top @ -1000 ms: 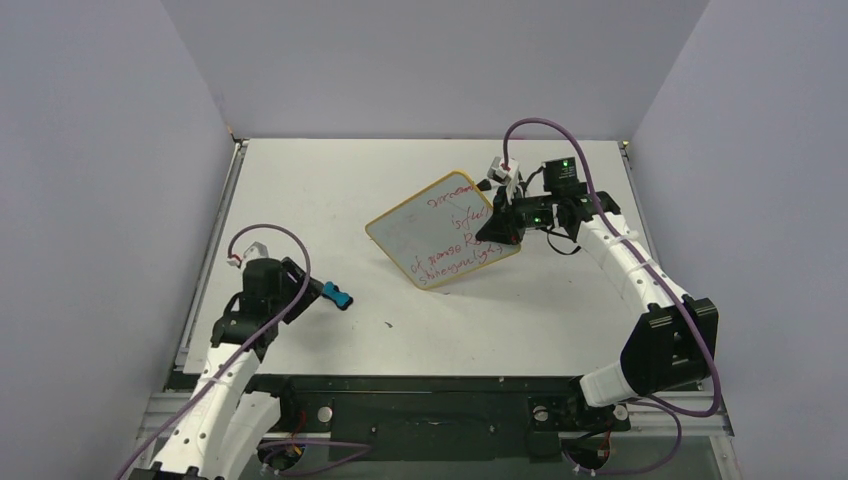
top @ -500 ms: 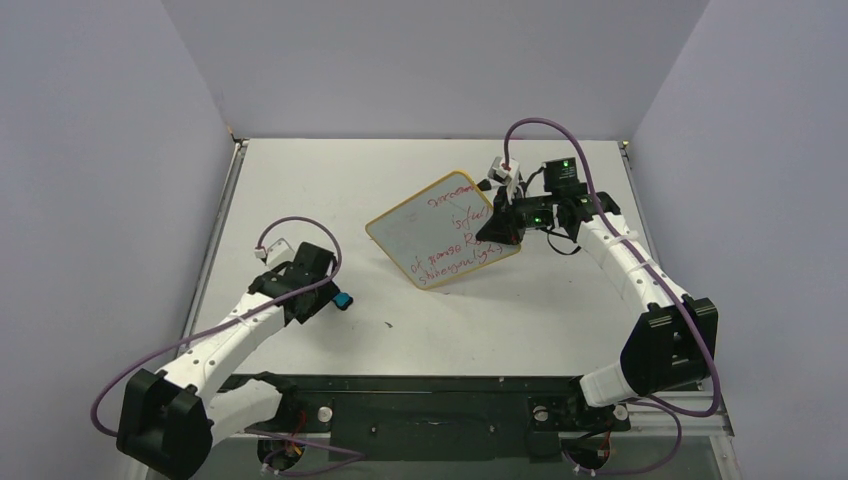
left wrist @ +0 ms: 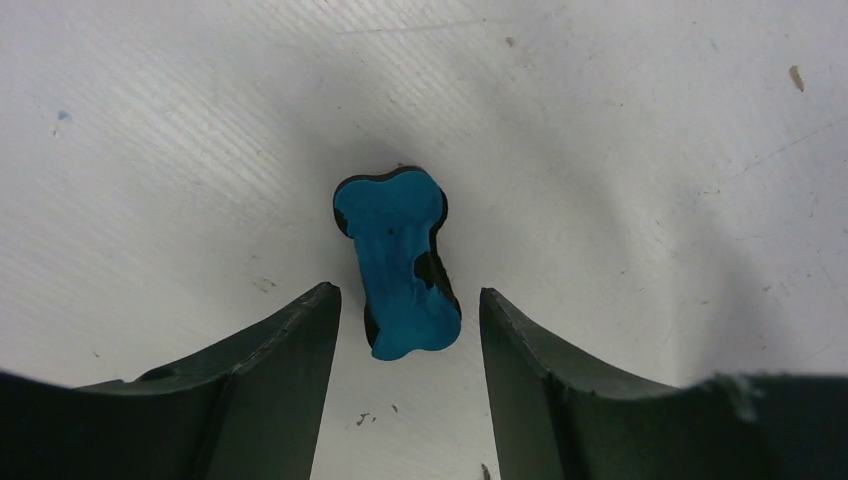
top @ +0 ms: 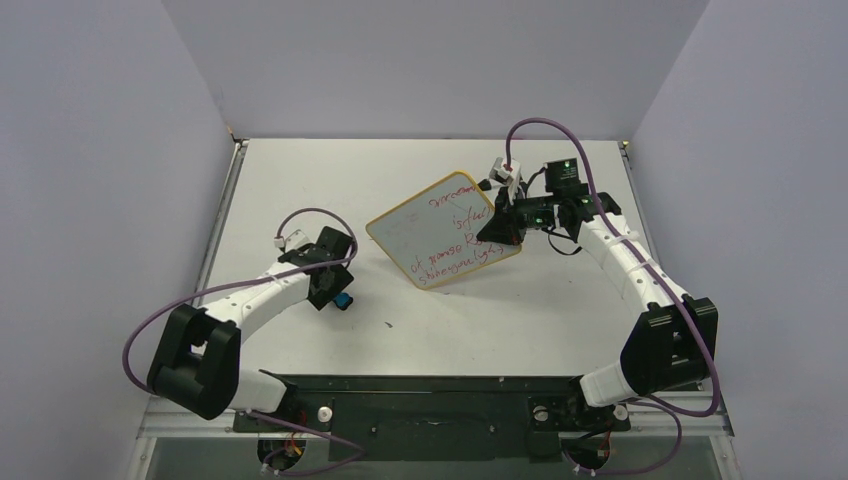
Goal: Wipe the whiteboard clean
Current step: Pick up the whiteboard eraser from the center of the board.
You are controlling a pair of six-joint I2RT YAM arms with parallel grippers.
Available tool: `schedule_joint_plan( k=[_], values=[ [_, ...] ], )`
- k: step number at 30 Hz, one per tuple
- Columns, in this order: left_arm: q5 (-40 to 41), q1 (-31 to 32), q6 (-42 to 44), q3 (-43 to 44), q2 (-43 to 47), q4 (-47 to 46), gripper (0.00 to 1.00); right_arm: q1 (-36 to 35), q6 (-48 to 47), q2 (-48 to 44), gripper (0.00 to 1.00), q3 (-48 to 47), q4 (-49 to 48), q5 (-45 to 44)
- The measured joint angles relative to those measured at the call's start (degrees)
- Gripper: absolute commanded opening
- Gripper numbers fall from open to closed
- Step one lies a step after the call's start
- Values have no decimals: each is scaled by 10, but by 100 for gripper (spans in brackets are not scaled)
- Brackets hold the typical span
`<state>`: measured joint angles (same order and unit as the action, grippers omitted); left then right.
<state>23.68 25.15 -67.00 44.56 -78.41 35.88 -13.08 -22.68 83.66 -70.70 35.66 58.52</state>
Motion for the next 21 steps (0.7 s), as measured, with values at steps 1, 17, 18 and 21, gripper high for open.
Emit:
schedule_joint_plan(
  k=[1, 17, 18, 21],
  values=[
    [-1, 0, -1, 2, -4, -4, 48, 0, -1, 0, 0, 0, 0, 0],
    [-14, 0, -8, 9, -78, -30, 28, 3, -12, 0, 0, 0, 6, 5],
    [-14, 0, -8, 9, -78, -30, 27, 3, -13, 0, 0, 0, 7, 5],
    [-14, 0, -8, 9, -78, -30, 34, 3, -15, 1, 0, 0, 9, 6]
  ],
)
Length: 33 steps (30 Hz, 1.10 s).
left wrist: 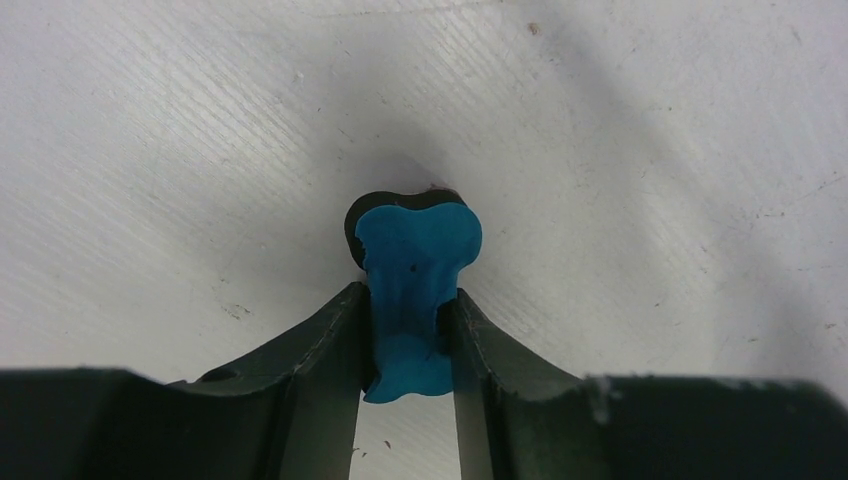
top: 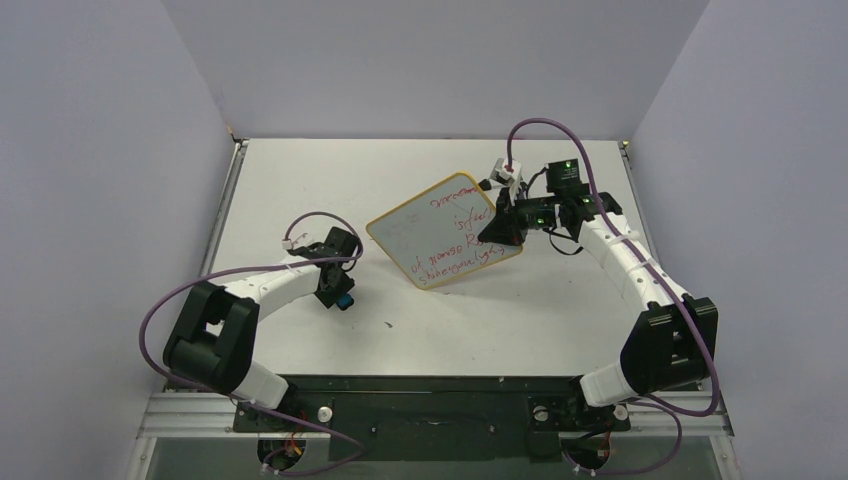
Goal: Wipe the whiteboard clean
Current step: Pick up the whiteboard eraser from the center of the board.
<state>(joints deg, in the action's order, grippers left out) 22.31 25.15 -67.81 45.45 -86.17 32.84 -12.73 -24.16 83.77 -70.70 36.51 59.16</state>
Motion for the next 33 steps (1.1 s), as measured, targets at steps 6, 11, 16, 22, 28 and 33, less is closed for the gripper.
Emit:
schedule_joint_plan(
  k=[6, 11, 16, 22, 28, 33],
  values=[
    [0, 0, 7, 1, 3, 3, 47, 0, -5, 0, 0, 0, 2, 2],
    [0, 0, 10, 3, 15, 6, 45, 0, -6, 0, 0, 0, 3, 2],
    [0, 0, 13, 7, 20, 7, 38, 0, -7, 0, 0, 0, 5, 3],
    [0, 0, 17, 7, 20, 7, 33, 0, -9, 0, 0, 0, 5, 3],
    [-3, -1, 20, 7, 19, 6, 35, 0, -9, 0, 0, 0, 5, 3],
    [-7, -3, 21, 7, 17, 3, 36, 0, -9, 0, 0, 0, 7, 3]
  ],
)
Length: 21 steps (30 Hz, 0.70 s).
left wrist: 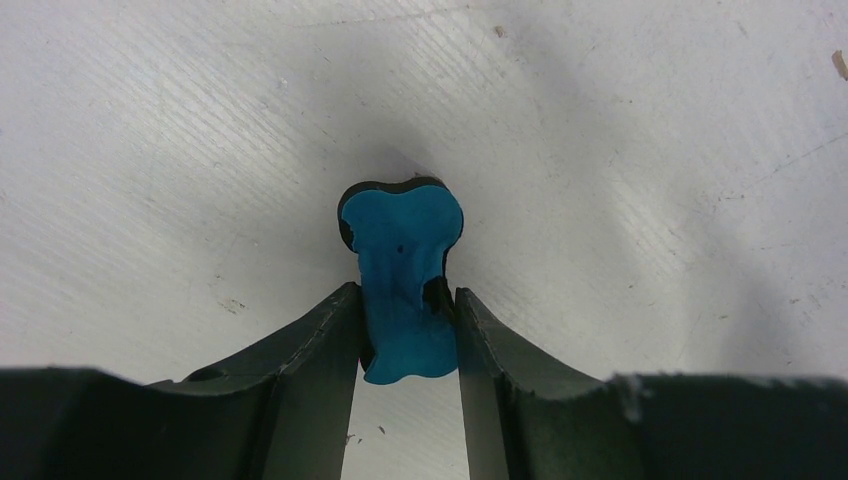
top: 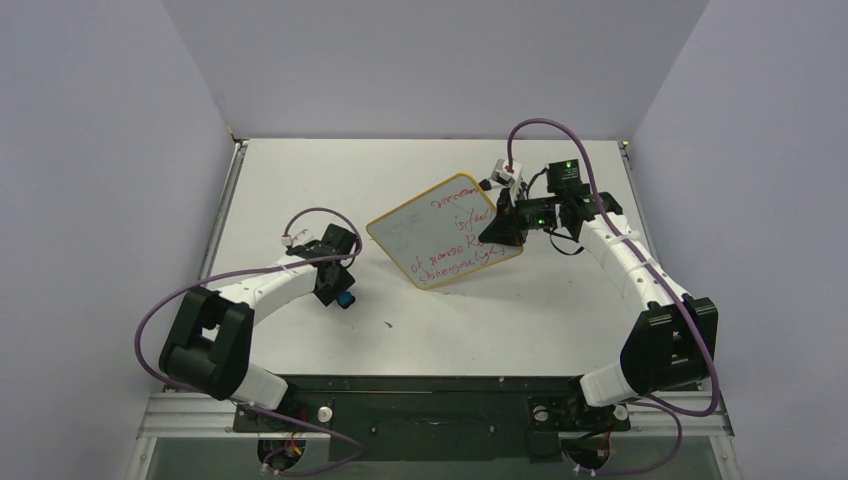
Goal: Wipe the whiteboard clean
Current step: Pick up the whiteboard eraser from the center of the board.
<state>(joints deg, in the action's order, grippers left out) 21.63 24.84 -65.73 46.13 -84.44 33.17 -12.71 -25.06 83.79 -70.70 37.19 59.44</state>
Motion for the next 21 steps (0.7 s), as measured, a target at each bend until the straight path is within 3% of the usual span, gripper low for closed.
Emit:
schedule_joint_plan(
  k=[5, 21],
  values=[
    [-7, -6, 0, 0, -2, -1, 35, 0, -1, 0, 0, 0, 2, 0],
    [-14, -10, 5, -2, -10, -10, 17, 1, -6, 0, 0, 0, 4, 2]
  ],
)
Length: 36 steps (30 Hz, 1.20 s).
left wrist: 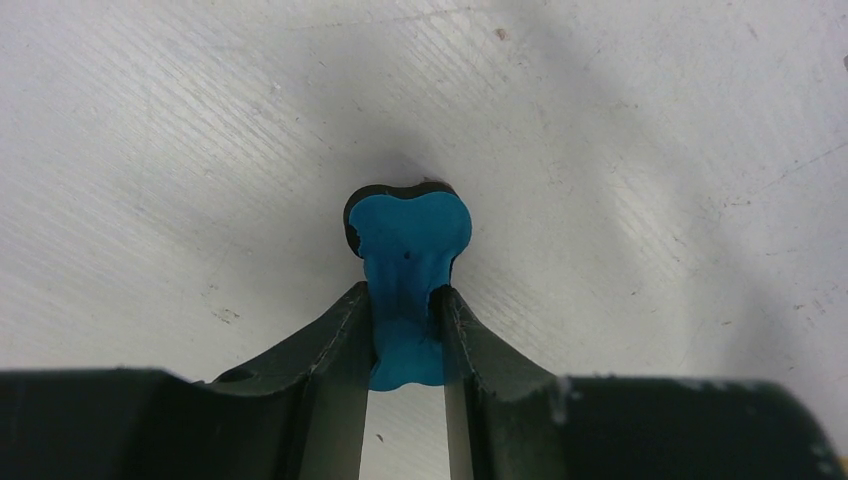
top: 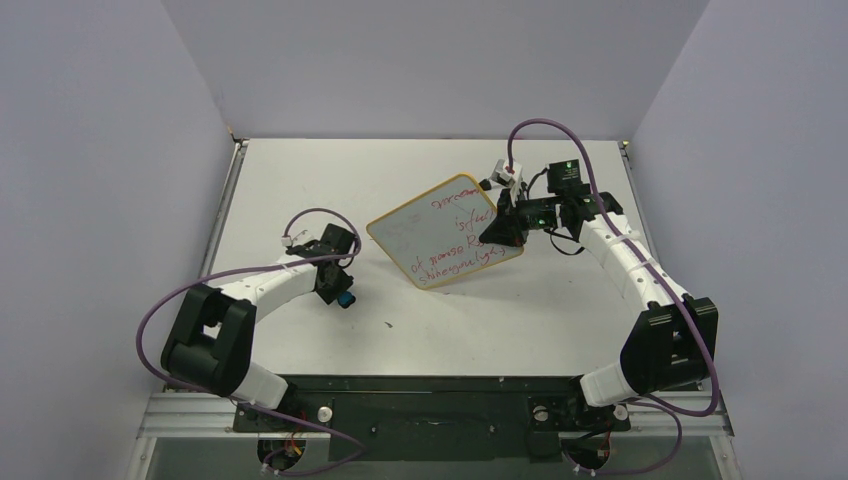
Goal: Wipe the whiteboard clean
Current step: Pick up the whiteboard eraser from the center of the board, then erase the whiteboard at the center of the board.
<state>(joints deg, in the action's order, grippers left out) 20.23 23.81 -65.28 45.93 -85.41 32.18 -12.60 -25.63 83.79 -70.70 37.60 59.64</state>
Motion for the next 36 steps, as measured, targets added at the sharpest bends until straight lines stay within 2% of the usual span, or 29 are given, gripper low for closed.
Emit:
schedule_joint_plan(
  k=[7, 13, 21, 23, 26, 29, 32, 36],
  values=[
    [-30, -13, 49, -40, 31, -59, 0, 2, -4, 1, 0, 0, 3, 2],
    [-98, -26, 121, -135, 144, -132, 0, 2, -7, 1, 0, 0, 4, 3],
    [-188, -26, 191, -158, 303, -142, 0, 3, -7, 3, 0, 0, 5, 4],
    [-231, -27, 204, -173, 354, -168, 0, 3, -7, 3, 0, 0, 5, 4],
    [-310, -28, 206, -209, 423, -246, 0, 3, -7, 3, 0, 0, 6, 4],
    [-365, -28, 188, -242, 450, -341, 0, 4, -7, 4, 0, 0, 6, 4],
    [-399, -22, 162, -266, 445, -438, 0, 5, -6, 4, 0, 0, 6, 4],
    [-402, 18, 140, -276, 410, -540, 0, 6, 7, 4, 0, 9, -9, 6]
  ],
)
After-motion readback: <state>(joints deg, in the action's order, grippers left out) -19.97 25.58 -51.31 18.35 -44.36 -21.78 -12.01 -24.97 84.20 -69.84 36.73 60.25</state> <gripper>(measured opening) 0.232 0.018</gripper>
